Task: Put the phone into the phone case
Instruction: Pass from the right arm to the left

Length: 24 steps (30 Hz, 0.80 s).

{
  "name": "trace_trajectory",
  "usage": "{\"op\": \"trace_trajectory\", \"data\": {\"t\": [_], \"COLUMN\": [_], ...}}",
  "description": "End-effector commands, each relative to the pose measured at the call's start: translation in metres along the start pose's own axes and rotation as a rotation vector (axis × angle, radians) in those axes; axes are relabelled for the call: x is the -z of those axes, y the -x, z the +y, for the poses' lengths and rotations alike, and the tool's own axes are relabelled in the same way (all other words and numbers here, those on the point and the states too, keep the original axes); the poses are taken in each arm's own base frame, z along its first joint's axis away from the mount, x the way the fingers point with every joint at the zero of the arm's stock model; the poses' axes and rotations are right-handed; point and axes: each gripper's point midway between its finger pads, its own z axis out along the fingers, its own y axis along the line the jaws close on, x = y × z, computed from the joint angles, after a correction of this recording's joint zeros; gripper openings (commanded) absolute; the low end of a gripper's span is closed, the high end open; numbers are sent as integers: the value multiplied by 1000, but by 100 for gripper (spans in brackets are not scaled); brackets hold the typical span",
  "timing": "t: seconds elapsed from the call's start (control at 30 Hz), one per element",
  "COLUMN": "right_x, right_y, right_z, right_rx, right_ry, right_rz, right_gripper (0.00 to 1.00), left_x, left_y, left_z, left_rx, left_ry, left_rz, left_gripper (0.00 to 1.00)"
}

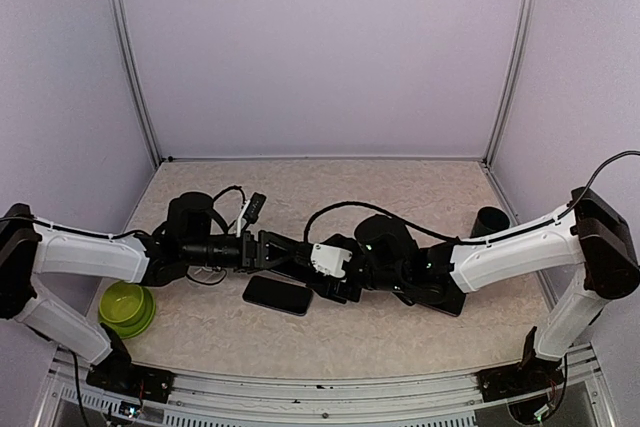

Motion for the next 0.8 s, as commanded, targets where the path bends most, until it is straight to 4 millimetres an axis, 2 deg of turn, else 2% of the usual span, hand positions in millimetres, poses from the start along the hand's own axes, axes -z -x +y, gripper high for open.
{"op": "trace_trajectory", "data": {"t": [0.0, 0.47, 0.77], "right_x": [8, 11, 14], "right_y": [21, 9, 9], "right_z": [-8, -2, -3], "right_rx": [22, 56, 66], "right_ry": [-36, -16, -19], "right_rz": [-58, -26, -28], "right_gripper": [63, 62, 62], "left_x": [-4, -5, -5], "left_y": [0, -3, -7], "left_z": [-11, -7, -2], "left_rx": [-14, 0, 14], "left_ry": [-43, -47, -42], "left_rz": [15, 28, 33], "left_gripper": [76, 58, 37]}}
